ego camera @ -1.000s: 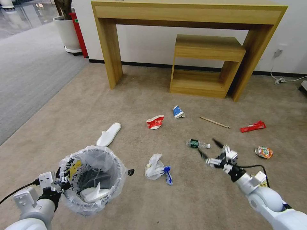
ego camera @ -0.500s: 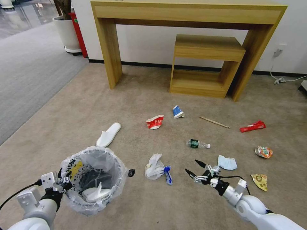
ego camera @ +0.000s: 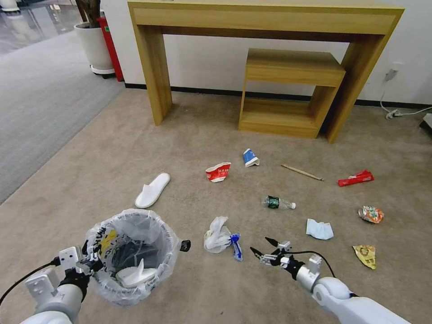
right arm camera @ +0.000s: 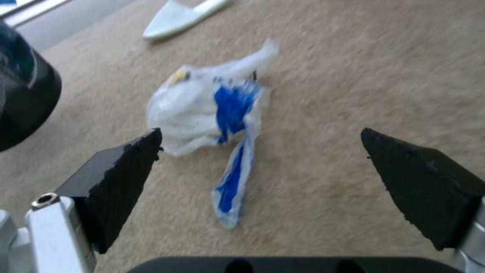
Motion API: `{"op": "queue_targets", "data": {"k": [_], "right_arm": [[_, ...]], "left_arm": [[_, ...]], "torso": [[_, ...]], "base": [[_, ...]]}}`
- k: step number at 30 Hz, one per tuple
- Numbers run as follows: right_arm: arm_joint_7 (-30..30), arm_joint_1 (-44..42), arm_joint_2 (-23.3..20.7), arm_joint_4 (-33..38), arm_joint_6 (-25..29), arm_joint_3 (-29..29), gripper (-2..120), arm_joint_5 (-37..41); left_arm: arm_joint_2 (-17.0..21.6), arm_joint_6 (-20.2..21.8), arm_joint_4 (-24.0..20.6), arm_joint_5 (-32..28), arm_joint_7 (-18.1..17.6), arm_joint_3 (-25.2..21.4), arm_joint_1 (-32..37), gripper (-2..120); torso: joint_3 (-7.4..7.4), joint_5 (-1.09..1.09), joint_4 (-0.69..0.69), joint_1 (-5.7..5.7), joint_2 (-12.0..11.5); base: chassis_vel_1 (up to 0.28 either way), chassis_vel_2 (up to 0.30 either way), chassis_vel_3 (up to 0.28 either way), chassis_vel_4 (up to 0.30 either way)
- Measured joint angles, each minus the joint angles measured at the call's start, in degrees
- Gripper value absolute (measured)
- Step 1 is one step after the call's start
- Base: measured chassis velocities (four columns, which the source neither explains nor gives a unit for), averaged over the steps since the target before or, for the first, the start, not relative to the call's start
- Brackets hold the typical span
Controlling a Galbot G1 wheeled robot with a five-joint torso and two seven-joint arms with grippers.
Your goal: Pick up the trash bin and place the garbage on the floor into it.
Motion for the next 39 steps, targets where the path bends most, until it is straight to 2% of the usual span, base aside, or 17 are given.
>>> {"op": "queue_targets", "data": {"k": [19, 24, 25, 26, 28, 32, 39], "right_arm": [[0.38, 7.26, 8.14, -7.86, 0.89, -6.33, 100, -1.74], [0.31, 8.51, 12.34, -11.34, 1.09, -7.26, 99, -2.21], [0.08, 9.05, 14.35, -13.29, 1.46, -7.33, 99, -2.86], [0.08, 9.05, 14.35, -13.29, 1.46, -7.33, 99, -2.86], [-0.48, 10.29, 17.43, -16.76, 2.00, -7.34, 98, -3.80], [-0.96, 11.63, 19.63, -19.75, 2.62, -7.05, 99, -5.28], [-0.95, 11.65, 19.82, -20.70, 3.09, -5.60, 99, -6.95]], "left_arm": [[-0.99, -1.12, 0.14, 0.50, 1.30, -0.26, 0.61, 1], [-0.93, -1.14, -0.10, 0.37, 1.26, -0.08, 0.89, 1], [-0.71, -1.19, -0.16, 0.15, 1.26, -0.16, 1.11, 1], [-0.71, -1.19, -0.16, 0.15, 1.26, -0.16, 1.11, 1], [-0.28, -1.42, -0.31, -0.07, 1.26, -0.39, 1.65, 1], [0.22, -1.68, -0.33, -0.14, 1.34, -0.58, 2.40, 1], [1.09, -2.11, 0.30, -0.40, 1.47, -0.53, 2.43, 1]], "torso": [[0.00, 0.00, 0.00, 0.00, 0.00], [0.00, 0.00, 0.00, 0.00, 0.00], [0.00, 0.01, 0.00, 0.00, 0.00], [0.00, 0.01, 0.00, 0.00, 0.00], [0.00, 0.01, 0.01, 0.00, 0.00], [0.00, 0.00, 0.01, 0.00, 0.00], [0.00, 0.00, 0.00, -0.01, 0.00]], "base": [[0.000, 0.000, 0.000, 0.000], [0.000, 0.000, 0.000, 0.000], [0.000, 0.000, 0.000, 0.000], [0.000, 0.000, 0.000, 0.000], [0.000, 0.000, 0.000, 0.000], [0.000, 0.000, 0.000, 0.000], [0.000, 0.000, 0.000, 0.000]]}}
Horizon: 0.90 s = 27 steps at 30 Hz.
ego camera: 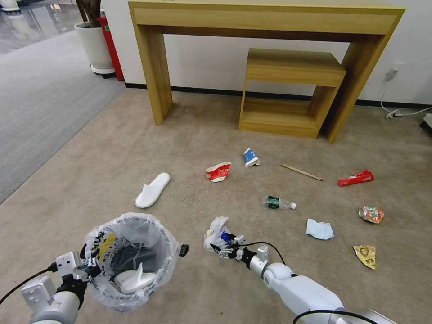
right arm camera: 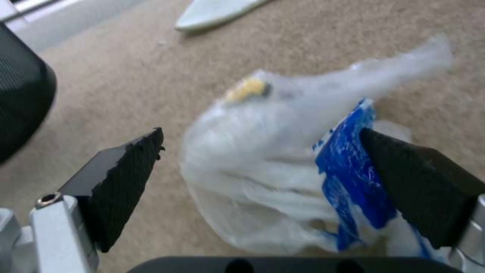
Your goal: Pick up the trash bin and place the garbage on the floor into it.
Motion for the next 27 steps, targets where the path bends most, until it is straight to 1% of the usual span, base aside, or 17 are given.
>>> {"op": "queue_targets", "data": {"k": [2, 11, 13, 21, 26, 27], "right_arm": [[0.04, -0.03, 0.02, -0.92, 0.64, 0.93, 99, -1.57], [0.43, -1.14, -0.54, -1.72, 1.33, 3.59, 99, -3.70], [0.48, -1.90, -0.21, -2.26, 1.56, 4.72, 98, -4.74], [0.23, -2.91, 1.27, -4.33, 2.39, 5.89, 98, -7.08], [0.04, -2.38, 2.23, -6.28, 2.76, 5.82, 95, -8.19], [-0.03, -1.69, 2.68, -7.23, 2.93, 5.70, 92, -8.63]], "left_arm": [[0.25, -0.05, 0.05, -0.16, 0.01, 0.23, -0.21, 1], [0.85, -0.57, 0.91, -0.34, 0.08, 1.00, -0.42, 1], [1.18, -1.02, 1.30, -0.40, 0.23, 1.23, -0.42, 1], [1.85, -1.57, 1.26, -1.03, 0.36, 1.32, -0.14, 1], [2.11, -2.14, 1.03, -1.17, 0.68, 1.33, 0.36, 1], [2.29, -2.33, 0.99, -1.25, 0.89, 1.30, 0.58, 1]], "torso": [[0.00, 0.01, 0.00, 0.00, 0.00], [-0.01, 0.00, -0.01, 0.00, 0.00], [-0.01, 0.00, 0.00, 0.00, 0.00], [-0.01, 0.01, 0.00, 0.00, 0.00], [-0.01, 0.01, 0.00, 0.00, 0.00], [-0.01, 0.00, 0.00, 0.00, 0.00]], "base": [[0.000, 0.000, 0.000, 0.000], [0.000, 0.000, 0.000, 0.000], [0.000, 0.000, 0.000, 0.000], [0.000, 0.000, 0.000, 0.000], [0.000, 0.000, 0.000, 0.000], [0.000, 0.000, 0.000, 0.000]]}}
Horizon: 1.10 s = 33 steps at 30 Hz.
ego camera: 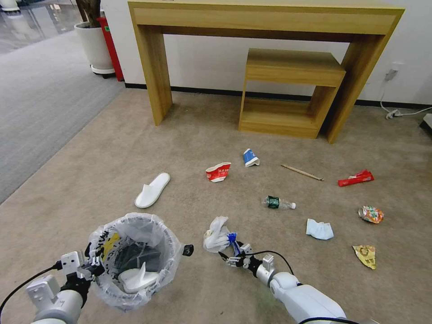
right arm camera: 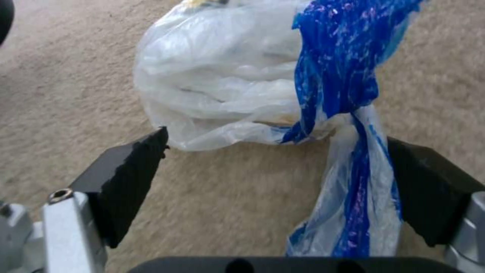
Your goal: Pick up the trash bin and place the garbage on the floor into it.
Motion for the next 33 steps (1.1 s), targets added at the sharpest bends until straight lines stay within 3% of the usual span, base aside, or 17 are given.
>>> {"op": "queue_targets", "data": {"k": [21, 23, 25, 26, 28, 33], "right_arm": [[0.62, 3.80, 3.97, -5.02, 0.76, -1.50, 93, -3.02], [0.64, 3.85, 4.26, -5.64, 1.05, -1.41, 82, -3.89], [0.64, 3.84, 4.28, -5.70, 1.12, -1.39, 78, -4.10], [0.67, 3.78, 4.28, -5.74, 1.30, -1.21, 70, -4.46], [0.71, 3.72, 4.30, -5.77, 1.48, -1.00, 67, -4.70], [0.91, 3.47, 4.36, -6.09, 2.44, -0.37, 46, -5.73]], "left_arm": [[0.20, -1.25, 1.20, -0.60, 0.97, 0.02, 0.44, 1], [0.17, -1.53, 1.39, -0.62, 1.11, 0.08, 0.60, 1], [0.17, -1.56, 1.42, -0.63, 1.13, 0.09, 0.61, 1], [0.23, -1.70, 1.48, -0.72, 1.21, 0.10, 0.63, 1], [0.31, -1.77, 1.53, -0.78, 1.25, 0.11, 0.62, 1], [0.37, -2.23, 1.88, -0.83, 1.39, 0.30, 0.44, 1]], "torso": [[0.00, 0.00, 0.00, 0.01, 0.00], [0.00, 0.00, 0.00, 0.00, 0.00], [0.00, 0.00, 0.00, 0.00, 0.00], [0.00, 0.00, 0.00, 0.00, 0.00], [0.00, 0.01, 0.00, 0.00, 0.00], [0.00, 0.01, 0.00, 0.01, 0.00]], "base": [[0.000, 0.000, 0.000, 0.000], [0.000, 0.000, 0.000, 0.000], [0.000, 0.000, 0.000, 0.000], [0.000, 0.000, 0.000, 0.000], [0.000, 0.000, 0.000, 0.000], [0.000, 0.000, 0.000, 0.000]]}}
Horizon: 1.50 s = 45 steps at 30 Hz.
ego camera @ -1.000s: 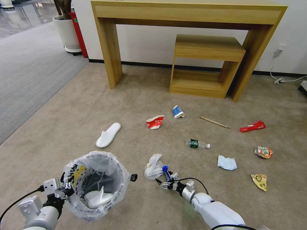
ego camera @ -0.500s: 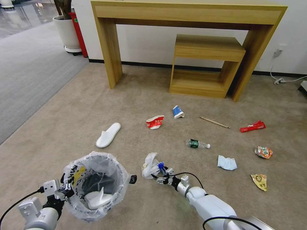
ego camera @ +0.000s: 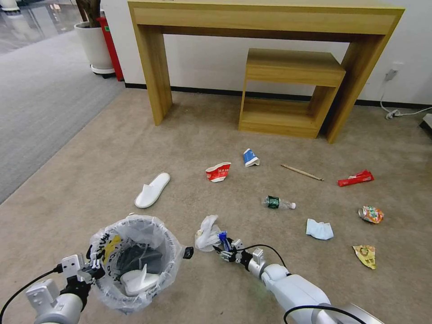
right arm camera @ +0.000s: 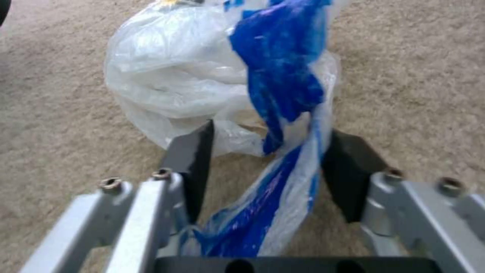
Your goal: Pick up the trash bin and place the garbage on the floor into it.
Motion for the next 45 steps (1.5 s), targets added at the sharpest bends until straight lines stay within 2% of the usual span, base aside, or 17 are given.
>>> {"op": "queue_targets", "data": {"k": [2, 8, 10, 12, 13, 15, 17, 19, 21, 23, 28, 30, 32, 34, 37, 38, 45], "right_arm": [[0.00, -0.09, -0.05, -0.05, 0.47, 0.15, 37, -0.25], [-0.16, -0.38, -0.46, 1.08, 0.90, 0.18, 18, -0.16], [-0.38, -0.93, -1.31, 3.17, 1.21, -0.19, 9, 1.19], [-0.53, -1.23, -1.76, 4.24, 1.23, -0.37, 6, 1.95], [-0.75, -1.99, -2.98, 6.96, 1.23, -0.70, 0, 3.55], [-0.80, -2.59, -3.81, 8.98, 1.20, -0.77, 0, 4.72], [-0.66, -4.73, -6.85, 15.01, 0.71, -0.41, 0, 7.28], [-0.57, -5.11, -7.35, 15.93, 0.62, -0.25, 0, 7.61], [-0.08, -7.83, -11.80, 22.38, 0.16, 0.96, 0, 9.54], [0.03, -8.20, -12.55, 23.26, 0.08, 1.18, 0, 9.72], [0.38, -11.73, -20.28, 31.99, -0.08, 4.57, 0, 11.61], [0.38, -11.98, -20.94, 32.92, -0.09, 4.93, 0, 11.95], [0.43, -13.05, -23.40, 37.92, -0.28, 6.33, 0, 13.65], [0.45, -13.25, -23.95, 39.47, -0.34, 6.66, 0, 14.02], [0.91, -13.72, -26.02, 46.16, -0.67, 7.27, 0, 15.42], [0.91, -13.72, -26.02, 46.16, -0.67, 7.27, 0, 15.42], [1.44, -13.25, -29.81, 58.32, -1.87, 7.22, 0, 18.66]], "left_arm": [[-0.09, -0.31, 0.23, 0.01, 0.17, 0.09, 0.03, 1], [-0.17, -0.61, 0.33, 0.07, 0.40, 0.02, 0.40, 1], [-0.09, -0.61, 0.27, 0.08, 0.43, -0.11, 0.59, 1], [-0.02, -0.61, 0.28, 0.08, 0.43, -0.14, 0.58, 1], [0.07, -0.55, 0.45, 0.09, 0.44, -0.17, 0.50, 1], [0.17, -0.44, 0.61, 0.11, 0.43, -0.17, 0.46, 1], [0.27, -0.24, 0.88, 0.27, 0.38, -0.03, 0.31, 1], [0.27, -0.22, 0.91, 0.32, 0.38, 0.03, 0.27, 1], [0.02, -0.06, 1.12, 0.76, 0.36, 0.37, -0.12, 1], [-0.05, -0.03, 1.14, 0.88, 0.36, 0.42, -0.21, 1], [-0.80, 0.47, 1.22, 2.25, 0.95, 0.84, -0.66, 1], [-0.90, 0.51, 1.23, 2.38, 0.99, 0.88, -0.70, 1], [-1.37, 0.56, 1.45, 3.01, 1.18, 1.07, -0.98, 1], [-1.52, 0.62, 1.50, 3.20, 1.19, 1.15, -1.05, 1], [-2.10, 0.86, 1.58, 3.86, 1.33, 1.46, -1.36, 1], [-2.10, 0.86, 1.58, 3.86, 1.33, 1.46, -1.36, 1], [-2.53, 1.48, 1.30, 4.42, 1.34, 1.57, -1.76, 1]], "torso": [[0.00, 0.00, 0.00, 0.00, 0.00], [0.00, 0.00, 0.00, 0.00, 0.00], [0.00, 0.00, 0.01, 0.00, 0.00], [0.00, 0.01, 0.01, 0.00, 0.00], [0.00, 0.01, 0.00, 0.00, 0.00], [0.00, -0.01, 0.00, 0.00, 0.00], [0.00, 0.02, 0.01, 0.00, 0.00], [0.00, 0.01, 0.01, 0.00, 0.00], [0.00, 0.03, 0.00, 0.00, 0.00], [0.00, 0.02, 0.00, 0.00, 0.00], [0.00, 0.00, -0.02, 0.00, 0.00], [0.00, 0.01, -0.01, 0.00, 0.00], [0.00, 0.02, 0.00, 0.00, 0.00], [0.00, 0.01, 0.00, -0.01, 0.00], [0.00, 0.01, 0.00, -0.01, 0.00], [0.00, 0.01, 0.00, -0.01, 0.00], [0.00, 0.00, 0.00, 0.00, 0.00]], "base": [[0.000, 0.000, 0.000, 0.000], [0.000, 0.000, 0.000, 0.000], [0.000, 0.000, 0.000, 0.000], [0.000, 0.000, 0.000, 0.000], [0.000, 0.000, 0.000, 0.000], [0.000, 0.000, 0.000, 0.000], [0.000, 0.000, 0.000, 0.000], [0.000, 0.000, 0.000, 0.000], [0.000, 0.000, 0.000, 0.000], [0.000, 0.000, 0.000, 0.000], [0.000, 0.000, 0.000, 0.000], [0.000, 0.000, 0.000, 0.000], [0.000, 0.000, 0.000, 0.000], [0.000, 0.000, 0.000, 0.000], [0.000, 0.000, 0.000, 0.000], [0.000, 0.000, 0.000, 0.000], [0.000, 0.000, 0.000, 0.000]]}}
